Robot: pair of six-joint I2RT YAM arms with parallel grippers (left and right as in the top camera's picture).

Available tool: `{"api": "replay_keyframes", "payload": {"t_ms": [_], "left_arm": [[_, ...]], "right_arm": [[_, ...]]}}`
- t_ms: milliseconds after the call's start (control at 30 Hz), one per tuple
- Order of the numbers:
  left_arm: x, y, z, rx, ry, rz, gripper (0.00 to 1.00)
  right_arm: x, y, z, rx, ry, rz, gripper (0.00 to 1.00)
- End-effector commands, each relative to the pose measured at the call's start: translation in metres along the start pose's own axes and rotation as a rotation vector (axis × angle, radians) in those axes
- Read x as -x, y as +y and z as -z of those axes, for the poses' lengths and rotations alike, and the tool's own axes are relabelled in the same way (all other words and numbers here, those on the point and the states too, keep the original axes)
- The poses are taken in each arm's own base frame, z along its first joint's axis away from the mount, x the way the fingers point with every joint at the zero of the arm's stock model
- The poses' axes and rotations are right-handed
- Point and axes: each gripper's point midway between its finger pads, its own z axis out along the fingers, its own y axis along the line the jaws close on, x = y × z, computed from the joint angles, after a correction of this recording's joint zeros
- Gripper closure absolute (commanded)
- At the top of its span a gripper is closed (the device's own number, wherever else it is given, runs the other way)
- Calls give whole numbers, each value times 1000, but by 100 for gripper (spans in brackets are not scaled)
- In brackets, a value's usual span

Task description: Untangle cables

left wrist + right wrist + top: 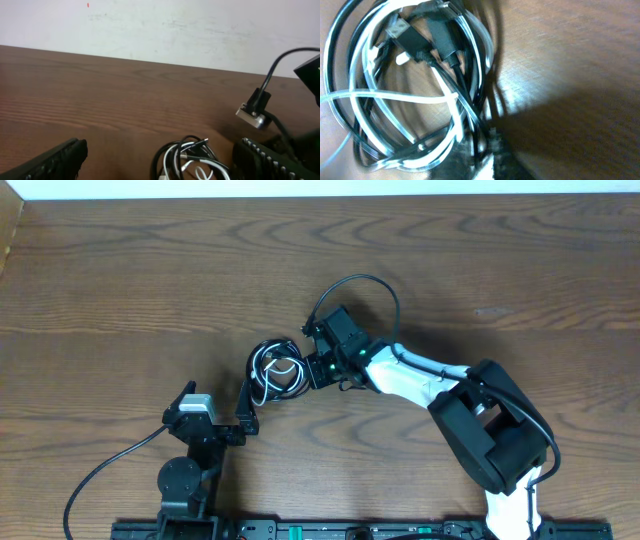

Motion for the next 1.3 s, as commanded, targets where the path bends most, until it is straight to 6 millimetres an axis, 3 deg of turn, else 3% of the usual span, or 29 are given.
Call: {"api": "replay_keyframes", "payload": {"t_ms": [0,133,233,367,600,800,900,1067,1267], "left_arm": [[-16,-1,-1,-13,51,-7,2],[-16,-1,-1,-13,51,-7,2],[-16,-1,-1,-13,51,-7,2],[-16,-1,-1,-13,51,-7,2],[-16,-1,-1,-13,51,-7,2],[-16,-1,-1,-13,51,-7,2],[-16,-1,-1,-13,51,-7,2],[-4,8,-1,41,1,78,2],[-27,-14,0,-65,187,187,2]], "right_arm": [[-15,0,3,68,60,-43,61],[-17,9,7,153,89,-56,46],[-19,23,15,269,119,-38,43],[-15,27,27,364,127,-42,41],[2,28,53,452,88,-29,55],[16,32,70,447,26,22,84],[13,36,69,451,33,29,90],[4,28,50,310,45,21,69],[3,15,33,129,19,-22,68]]}}
